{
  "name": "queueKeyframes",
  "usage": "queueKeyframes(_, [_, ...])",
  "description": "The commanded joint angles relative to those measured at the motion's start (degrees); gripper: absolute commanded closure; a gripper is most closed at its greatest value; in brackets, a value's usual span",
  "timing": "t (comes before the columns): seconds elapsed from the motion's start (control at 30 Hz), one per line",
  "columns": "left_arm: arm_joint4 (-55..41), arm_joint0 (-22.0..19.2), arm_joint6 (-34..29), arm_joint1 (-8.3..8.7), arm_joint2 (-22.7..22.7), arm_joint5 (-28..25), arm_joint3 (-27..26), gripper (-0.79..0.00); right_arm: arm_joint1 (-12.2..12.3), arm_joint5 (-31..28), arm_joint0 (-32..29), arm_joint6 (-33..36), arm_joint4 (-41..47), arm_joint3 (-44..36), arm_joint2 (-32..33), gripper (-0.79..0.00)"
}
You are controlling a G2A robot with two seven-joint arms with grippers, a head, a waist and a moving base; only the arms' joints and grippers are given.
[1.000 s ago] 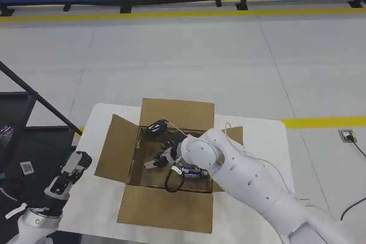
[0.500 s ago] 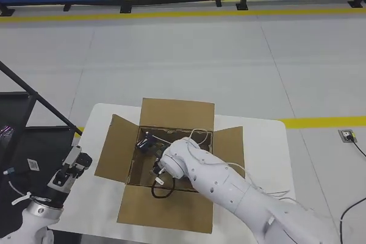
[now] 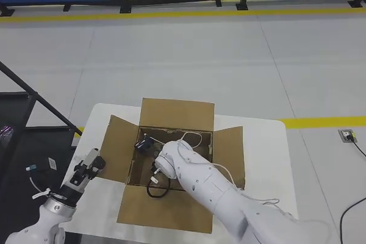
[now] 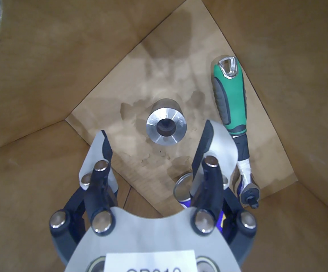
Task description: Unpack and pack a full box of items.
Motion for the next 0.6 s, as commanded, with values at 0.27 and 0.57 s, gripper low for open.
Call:
queueKeyframes(0.27, [-0.7, 0.2, 0.5, 0.35, -0.9, 0.1, 0.5, -0.785, -3.0, 1.1, 0.3, -3.9, 0.9, 6.6, 1.6, -0.52])
queueKeyframes(0.57, [-1.3, 0.8, 0.5, 0.64, -1.5, 0.0, 0.5, -0.785, -4.4, 2.1, -0.1, -4.8, 1.1, 9.7, 2.7, -0.499])
